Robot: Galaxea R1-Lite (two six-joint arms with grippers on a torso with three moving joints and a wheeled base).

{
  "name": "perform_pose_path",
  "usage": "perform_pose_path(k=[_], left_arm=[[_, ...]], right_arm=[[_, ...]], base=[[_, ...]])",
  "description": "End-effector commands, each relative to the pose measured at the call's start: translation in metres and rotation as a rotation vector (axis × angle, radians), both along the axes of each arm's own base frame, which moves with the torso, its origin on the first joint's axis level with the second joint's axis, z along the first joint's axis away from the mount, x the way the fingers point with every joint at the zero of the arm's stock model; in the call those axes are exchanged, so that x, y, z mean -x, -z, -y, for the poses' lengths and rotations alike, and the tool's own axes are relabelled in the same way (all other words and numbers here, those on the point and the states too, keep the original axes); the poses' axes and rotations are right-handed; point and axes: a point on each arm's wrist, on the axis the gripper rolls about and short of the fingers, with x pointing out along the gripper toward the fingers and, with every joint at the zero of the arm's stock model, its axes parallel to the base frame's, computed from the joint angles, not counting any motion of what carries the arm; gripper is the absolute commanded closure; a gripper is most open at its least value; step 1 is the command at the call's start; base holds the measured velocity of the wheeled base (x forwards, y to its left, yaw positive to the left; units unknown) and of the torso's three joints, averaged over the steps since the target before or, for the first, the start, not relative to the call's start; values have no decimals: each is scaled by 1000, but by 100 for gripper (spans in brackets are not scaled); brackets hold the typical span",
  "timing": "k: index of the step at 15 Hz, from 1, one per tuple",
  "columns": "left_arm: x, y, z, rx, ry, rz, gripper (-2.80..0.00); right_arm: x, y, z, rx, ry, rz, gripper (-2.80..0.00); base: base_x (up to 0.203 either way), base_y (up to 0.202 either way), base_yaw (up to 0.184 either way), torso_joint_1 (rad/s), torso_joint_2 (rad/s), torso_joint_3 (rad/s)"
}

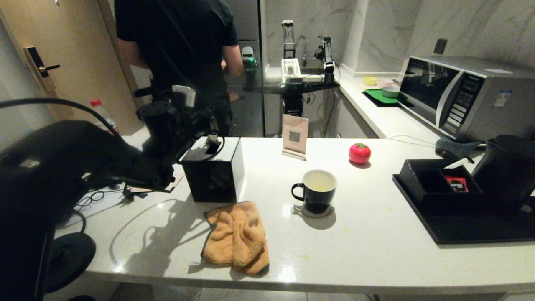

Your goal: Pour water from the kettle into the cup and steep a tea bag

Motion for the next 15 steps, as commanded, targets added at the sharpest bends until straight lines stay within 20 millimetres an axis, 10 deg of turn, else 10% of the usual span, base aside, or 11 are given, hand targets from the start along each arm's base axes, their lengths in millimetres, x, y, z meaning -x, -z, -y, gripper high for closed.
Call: perform_pose_path(k=[1,9,15], left_arm=[[-1,2,-1,-1,-2,2,0],[16,50,7,-9,21,-50,0],[10,40,4,0,13,-10,0]], right_arm=[[0,0,0,1,0,0,0],[0,0,0,1,-1,-1,0],[0,0,0,1,-1,-1,0]], base=[[0,0,0,0,0,0],[0,0,0,0,0,0],[0,0,0,0,0,0]])
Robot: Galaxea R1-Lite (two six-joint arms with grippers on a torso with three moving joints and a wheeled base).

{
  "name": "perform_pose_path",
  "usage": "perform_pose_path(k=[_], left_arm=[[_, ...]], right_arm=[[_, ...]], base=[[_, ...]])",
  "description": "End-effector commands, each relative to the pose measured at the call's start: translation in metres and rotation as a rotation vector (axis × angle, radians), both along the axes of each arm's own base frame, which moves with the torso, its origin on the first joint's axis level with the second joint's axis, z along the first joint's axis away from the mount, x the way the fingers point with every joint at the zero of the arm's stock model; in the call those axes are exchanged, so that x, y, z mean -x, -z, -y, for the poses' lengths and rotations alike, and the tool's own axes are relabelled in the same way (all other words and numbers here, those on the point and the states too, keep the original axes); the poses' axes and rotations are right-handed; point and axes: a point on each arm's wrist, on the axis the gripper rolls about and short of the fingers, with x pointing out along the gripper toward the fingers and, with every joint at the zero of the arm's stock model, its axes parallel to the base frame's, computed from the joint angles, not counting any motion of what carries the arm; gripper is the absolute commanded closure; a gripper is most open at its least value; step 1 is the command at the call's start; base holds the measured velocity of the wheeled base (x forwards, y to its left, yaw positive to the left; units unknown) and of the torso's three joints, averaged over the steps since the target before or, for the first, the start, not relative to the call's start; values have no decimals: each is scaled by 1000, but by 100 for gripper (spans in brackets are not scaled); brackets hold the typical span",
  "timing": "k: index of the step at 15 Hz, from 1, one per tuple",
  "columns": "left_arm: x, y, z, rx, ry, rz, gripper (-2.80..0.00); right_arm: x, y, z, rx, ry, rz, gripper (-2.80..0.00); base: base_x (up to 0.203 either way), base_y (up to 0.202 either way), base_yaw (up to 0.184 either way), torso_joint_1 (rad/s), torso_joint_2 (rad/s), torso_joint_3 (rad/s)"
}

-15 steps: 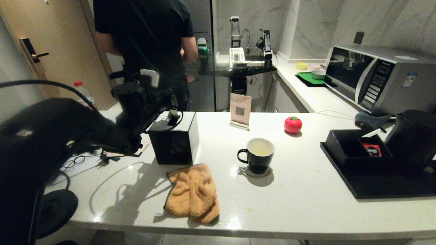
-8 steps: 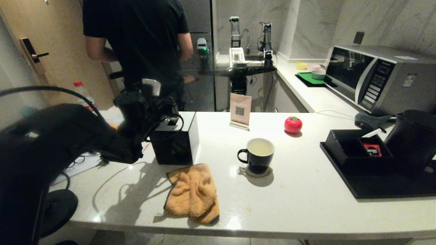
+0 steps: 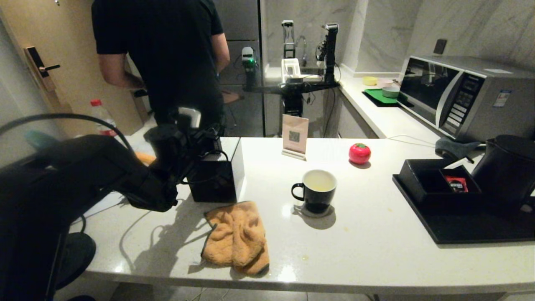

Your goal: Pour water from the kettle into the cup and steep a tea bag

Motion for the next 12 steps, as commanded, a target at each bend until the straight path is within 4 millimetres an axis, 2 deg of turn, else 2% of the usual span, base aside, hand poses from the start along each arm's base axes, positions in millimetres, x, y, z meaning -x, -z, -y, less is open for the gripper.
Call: perform_pose_path(k=[1,4,6,9,12], left_arm=[[-7,-12,-2,11,-7,54,0],[-19,-38,-6,23,-21,132,0],[-23,-45,-10,25,-29,149,0],[-22,-44,-11,26,-32,149,0],[-21,-35,-9,20,-29,125,0]], right_arm=[[0,0,0,1,-1,-1,0],[0,0,0,1,-1,-1,0],[0,0,0,1,-1,-1,0],[0,0,0,1,-1,-1,0],[0,0,0,1,-1,-1,0]], base=[[0,0,0,0,0,0],[0,0,0,0,0,0],[0,0,0,0,0,0],[0,0,0,0,0,0],[0,0,0,0,0,0]])
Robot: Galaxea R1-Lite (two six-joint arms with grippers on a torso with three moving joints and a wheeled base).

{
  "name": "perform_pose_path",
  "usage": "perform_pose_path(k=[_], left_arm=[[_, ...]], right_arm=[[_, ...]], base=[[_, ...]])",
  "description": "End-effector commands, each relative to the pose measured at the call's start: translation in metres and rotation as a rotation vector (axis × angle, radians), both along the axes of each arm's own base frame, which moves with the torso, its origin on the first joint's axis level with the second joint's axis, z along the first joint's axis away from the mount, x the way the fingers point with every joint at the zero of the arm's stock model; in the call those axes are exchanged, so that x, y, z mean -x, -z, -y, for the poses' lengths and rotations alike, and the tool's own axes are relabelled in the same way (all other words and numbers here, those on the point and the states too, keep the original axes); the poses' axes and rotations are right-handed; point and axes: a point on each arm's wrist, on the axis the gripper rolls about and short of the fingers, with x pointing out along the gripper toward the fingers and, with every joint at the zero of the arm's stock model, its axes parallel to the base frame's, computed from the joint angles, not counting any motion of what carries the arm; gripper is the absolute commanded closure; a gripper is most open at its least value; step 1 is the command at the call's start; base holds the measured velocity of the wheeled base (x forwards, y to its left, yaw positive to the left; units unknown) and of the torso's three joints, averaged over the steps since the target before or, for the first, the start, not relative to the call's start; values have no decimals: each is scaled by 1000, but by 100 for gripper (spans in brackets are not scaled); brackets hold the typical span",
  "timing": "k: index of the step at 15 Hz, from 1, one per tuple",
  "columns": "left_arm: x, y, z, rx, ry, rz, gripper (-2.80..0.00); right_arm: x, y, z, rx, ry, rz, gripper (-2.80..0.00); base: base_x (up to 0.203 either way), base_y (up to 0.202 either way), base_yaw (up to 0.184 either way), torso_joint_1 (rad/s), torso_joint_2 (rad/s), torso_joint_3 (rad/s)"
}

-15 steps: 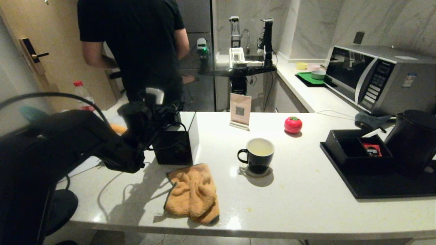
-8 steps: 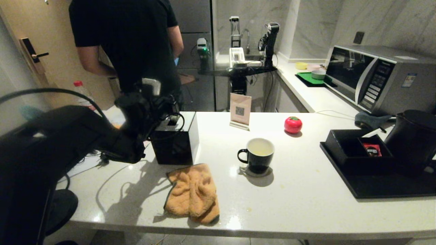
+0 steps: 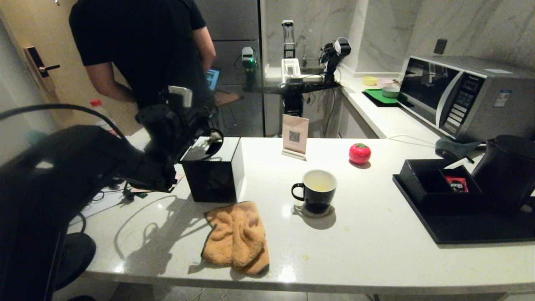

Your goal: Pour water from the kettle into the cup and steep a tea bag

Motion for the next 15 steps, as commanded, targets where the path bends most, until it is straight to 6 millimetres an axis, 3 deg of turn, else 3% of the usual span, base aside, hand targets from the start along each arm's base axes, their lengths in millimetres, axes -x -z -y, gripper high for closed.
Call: perform_pose_path(k=[1,6,9,15], left_arm=[[2,7,3,-3,7,-16,0],[16,43,7,-14,23,-82,0],[21,54,9,-19,26,-105,0],[12,30,5,-3,17,-22,0]], right_arm=[[0,0,0,-1,-2,-1,0],[0,0,0,-1,-2,-1,0],[0,0,0,1,-2,-1,0],[0,0,0,0,-2,-1,0]], base=[[0,0,0,0,0,0],[0,0,0,0,0,0],[0,0,0,0,0,0],[0,0,0,0,0,0]])
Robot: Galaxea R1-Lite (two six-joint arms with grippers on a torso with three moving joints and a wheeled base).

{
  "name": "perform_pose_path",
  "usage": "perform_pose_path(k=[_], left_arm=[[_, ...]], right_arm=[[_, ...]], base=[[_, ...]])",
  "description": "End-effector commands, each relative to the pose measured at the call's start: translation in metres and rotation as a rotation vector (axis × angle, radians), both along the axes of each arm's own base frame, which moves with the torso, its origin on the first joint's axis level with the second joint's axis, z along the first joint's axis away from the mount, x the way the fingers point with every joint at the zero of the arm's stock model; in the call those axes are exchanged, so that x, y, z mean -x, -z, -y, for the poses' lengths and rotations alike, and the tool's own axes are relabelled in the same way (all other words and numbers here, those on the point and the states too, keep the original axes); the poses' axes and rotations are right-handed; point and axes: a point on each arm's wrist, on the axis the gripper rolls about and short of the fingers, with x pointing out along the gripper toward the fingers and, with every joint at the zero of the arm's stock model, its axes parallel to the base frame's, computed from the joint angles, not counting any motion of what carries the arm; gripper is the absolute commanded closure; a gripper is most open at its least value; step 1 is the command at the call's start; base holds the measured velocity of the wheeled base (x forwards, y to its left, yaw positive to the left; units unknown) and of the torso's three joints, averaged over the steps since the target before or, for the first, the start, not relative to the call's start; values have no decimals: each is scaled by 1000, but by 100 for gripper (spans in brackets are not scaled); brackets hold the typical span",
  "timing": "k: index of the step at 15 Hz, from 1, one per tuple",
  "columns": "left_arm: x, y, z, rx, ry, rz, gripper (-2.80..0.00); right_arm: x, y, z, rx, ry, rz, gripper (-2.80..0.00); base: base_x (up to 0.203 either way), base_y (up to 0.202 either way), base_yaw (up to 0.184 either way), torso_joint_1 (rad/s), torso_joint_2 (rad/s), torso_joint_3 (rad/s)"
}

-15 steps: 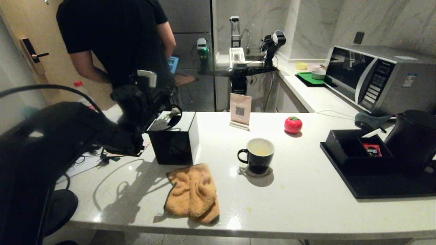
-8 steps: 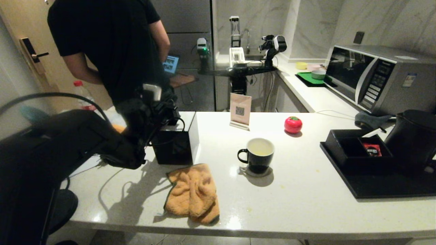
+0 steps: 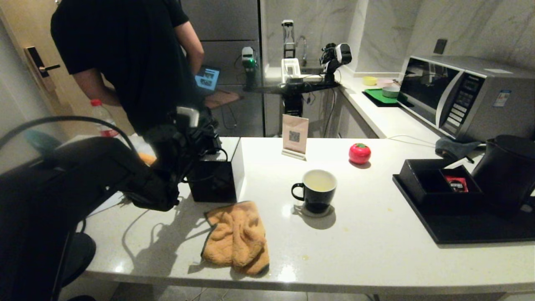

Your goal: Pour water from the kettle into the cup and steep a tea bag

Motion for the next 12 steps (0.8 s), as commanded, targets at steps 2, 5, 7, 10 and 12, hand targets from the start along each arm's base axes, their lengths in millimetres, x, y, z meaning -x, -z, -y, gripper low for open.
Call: perform_pose_path(k=[2,5,7,10,12], left_arm=[[-2,-16,-4,11,-10,58,0],[0,-24,-8,13,-17,74,0],[2,-30,-9,14,-18,82,0],[7,-44,-10,13,-18,72,0],[10,-55,-10,9,-17,50,0]], right_arm=[[0,0,0,1,1,-1,0],[0,0,0,1,-1,0,0],[0,0,0,1,0,-1,0],[0,0,0,1,1,-1,0],[0,0,0,1,-1,-1,0]], base=[[0,0,0,0,0,0],[0,0,0,0,0,0],[0,0,0,0,0,0],[0,0,0,0,0,0],[0,0,0,0,0,0]])
